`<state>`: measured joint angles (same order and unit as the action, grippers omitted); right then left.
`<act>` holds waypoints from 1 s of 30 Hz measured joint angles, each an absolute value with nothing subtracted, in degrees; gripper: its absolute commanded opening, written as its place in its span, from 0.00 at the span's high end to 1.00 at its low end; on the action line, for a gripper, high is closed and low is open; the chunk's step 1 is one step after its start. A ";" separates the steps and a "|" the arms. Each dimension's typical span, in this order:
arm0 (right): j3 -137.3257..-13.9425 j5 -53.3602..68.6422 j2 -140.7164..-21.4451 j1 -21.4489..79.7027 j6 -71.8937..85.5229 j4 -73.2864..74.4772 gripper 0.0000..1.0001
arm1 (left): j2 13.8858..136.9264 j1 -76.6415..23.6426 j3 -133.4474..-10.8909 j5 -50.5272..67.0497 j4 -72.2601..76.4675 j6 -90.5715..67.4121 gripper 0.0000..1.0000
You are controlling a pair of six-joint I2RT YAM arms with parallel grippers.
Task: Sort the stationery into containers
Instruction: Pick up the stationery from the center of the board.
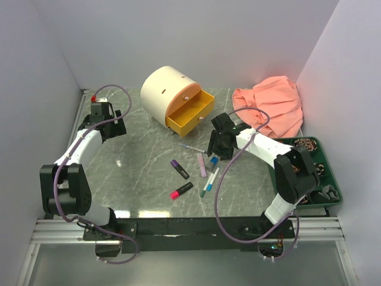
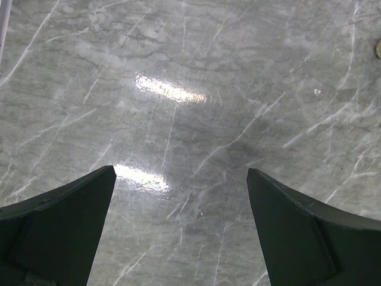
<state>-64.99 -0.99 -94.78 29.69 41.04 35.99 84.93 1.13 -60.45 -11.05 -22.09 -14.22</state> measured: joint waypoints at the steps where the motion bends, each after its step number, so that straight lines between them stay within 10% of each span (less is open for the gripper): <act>1: -64.99 -0.95 -95.07 29.67 41.23 35.99 0.37 | 84.90 1.13 -60.45 -10.96 -22.09 -14.22 0.01; 20: -64.99 -0.60 -100.99 29.63 43.66 35.55 0.47 | 84.99 1.96 -60.45 -10.31 -22.11 -14.24 0.01; 30: -65.93 0.12 -102.28 29.58 43.57 34.81 0.87 | 86.96 2.20 -60.45 -9.80 -22.13 -14.26 0.01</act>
